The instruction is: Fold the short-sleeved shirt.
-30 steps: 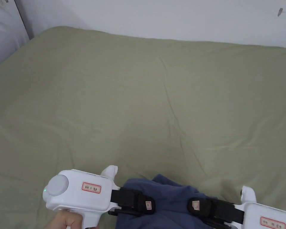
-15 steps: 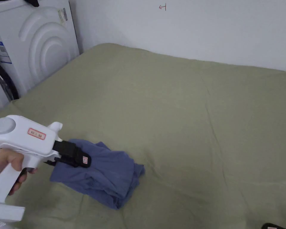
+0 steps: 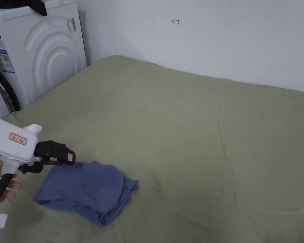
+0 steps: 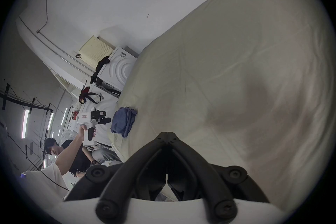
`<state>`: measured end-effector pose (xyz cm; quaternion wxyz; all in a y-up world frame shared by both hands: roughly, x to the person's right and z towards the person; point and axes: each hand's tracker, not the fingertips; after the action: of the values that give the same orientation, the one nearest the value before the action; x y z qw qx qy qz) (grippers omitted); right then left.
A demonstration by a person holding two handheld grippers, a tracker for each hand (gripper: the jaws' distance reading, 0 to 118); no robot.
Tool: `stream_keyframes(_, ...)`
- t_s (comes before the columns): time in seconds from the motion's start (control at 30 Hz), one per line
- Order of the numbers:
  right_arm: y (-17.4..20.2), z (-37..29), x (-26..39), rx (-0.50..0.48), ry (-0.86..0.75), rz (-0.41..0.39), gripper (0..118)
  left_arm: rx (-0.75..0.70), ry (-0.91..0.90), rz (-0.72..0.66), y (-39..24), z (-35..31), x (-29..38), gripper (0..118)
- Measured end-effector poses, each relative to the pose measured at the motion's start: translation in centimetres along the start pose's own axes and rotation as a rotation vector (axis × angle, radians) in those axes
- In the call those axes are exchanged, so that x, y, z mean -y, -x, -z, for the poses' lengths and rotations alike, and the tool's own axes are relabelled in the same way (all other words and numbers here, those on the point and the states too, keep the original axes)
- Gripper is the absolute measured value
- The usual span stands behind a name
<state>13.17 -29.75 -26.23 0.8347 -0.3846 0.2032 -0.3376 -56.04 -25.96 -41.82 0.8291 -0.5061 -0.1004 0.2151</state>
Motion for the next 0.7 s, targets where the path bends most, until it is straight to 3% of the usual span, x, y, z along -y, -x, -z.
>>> stream_keyframes(0.07,0.1,-0.9,-0.2,-0.012,-0.011,-0.006,2,-0.024,-0.074,-0.045,0.6,-1.5,-0.8,115)
stream_keyframes(0.1,0.4,-1.5,-0.2,-0.012,-0.021,-0.013,2,-0.026,-0.098,-0.073,-0.2,-2.4,-0.4,105)
stream_keyframes(0.13,0.7,-2.2,-0.2,-0.008,-0.033,-0.028,2,-0.032,-0.123,-0.086,-1.3,-3.3,0.1,84)
stream_keyframes(0.17,1.0,-2.8,-0.3,-0.001,-0.046,-0.047,2,-0.034,-0.15,-0.079,-1.8,-3.8,0.0,84)
stream_keyframes(0.2,1.7,-3.6,-0.4,0.019,-0.068,-0.077,2,-0.026,-0.195,-0.03,-3.6,-4.5,0.6,75)
stream_keyframes(0.23,2.3,-4.4,-0.6,0.045,-0.087,-0.11,2,-0.034,-0.21,0.004,-5.7,-4.9,1.1,51)
stream_keyframes(0.27,3.0,-5.1,-0.8,0.085,-0.123,-0.133,2,-0.028,-0.212,0.015,-8.0,-5.0,1.9,10)
stream_keyframes(0.3,4.0,-5.8,-1.2,0.135,-0.162,-0.164,2,-0.035,-0.283,0.053,-10.1,-5.1,2.5,0)
stream_keyframes(0.4,7.4,-7.7,-2.1,0.339,-0.304,-0.316,2,0.088,-0.367,0.057,-17.4,-5.3,4.8,0)
stream_keyframes(0.47,10.1,-8.4,-2.4,0.468,-0.381,-0.404,2,0.097,-0.428,0.162,-22.5,-5.3,6.6,0)
stream_keyframes(0.53,12.5,-9.0,-2.5,0.551,-0.457,-0.5,2,0.037,-0.542,0.321,-28.6,-5.6,9.0,0)
stream_keyframes(0.7,16.5,-10.3,-1.8,0.683,-0.67,-0.669,2,0.002,-0.786,0.455,-37.9,-5.7,14.0,0)
